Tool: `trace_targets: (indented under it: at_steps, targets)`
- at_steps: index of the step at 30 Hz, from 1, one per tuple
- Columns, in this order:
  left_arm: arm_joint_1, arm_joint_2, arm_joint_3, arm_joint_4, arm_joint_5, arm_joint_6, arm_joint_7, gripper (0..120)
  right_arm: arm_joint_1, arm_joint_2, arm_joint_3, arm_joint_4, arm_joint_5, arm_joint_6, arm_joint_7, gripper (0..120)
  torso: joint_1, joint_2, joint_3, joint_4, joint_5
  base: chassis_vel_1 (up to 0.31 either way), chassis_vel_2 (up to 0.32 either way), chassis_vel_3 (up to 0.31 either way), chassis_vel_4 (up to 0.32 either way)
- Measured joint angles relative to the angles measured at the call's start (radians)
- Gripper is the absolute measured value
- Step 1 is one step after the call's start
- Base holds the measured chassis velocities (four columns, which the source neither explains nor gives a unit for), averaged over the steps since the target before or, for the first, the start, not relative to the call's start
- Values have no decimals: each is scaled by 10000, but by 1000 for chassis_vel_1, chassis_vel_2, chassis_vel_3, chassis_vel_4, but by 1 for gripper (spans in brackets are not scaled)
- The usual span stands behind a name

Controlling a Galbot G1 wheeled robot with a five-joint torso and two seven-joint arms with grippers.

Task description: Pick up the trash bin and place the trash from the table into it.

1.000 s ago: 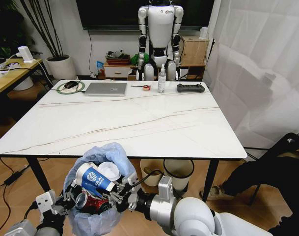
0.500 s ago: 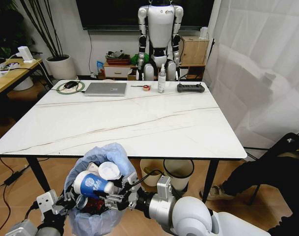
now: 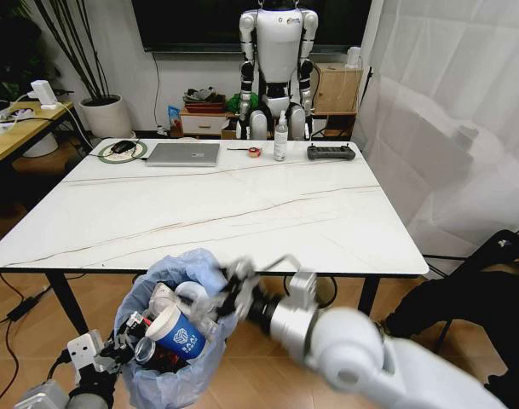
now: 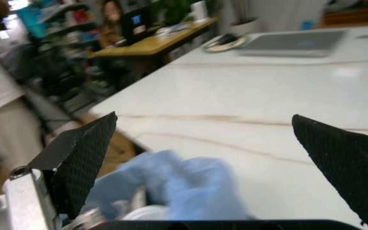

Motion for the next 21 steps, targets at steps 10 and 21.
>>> trace_targets:
  at_steps: [10,21]
  targets:
    - [114,515,242,24,-146,-23,132,0,-3221,-1525,4509,48,-795,895,-808,100,0,0,-1,1,4,0,0,0,0]
    - [-42,1861,459,320,-407,-206,429,0,-9322,-291,10694,-413,-3828,2883,-3326,100,-1,1,-2,-3,1,0,0,0,0]
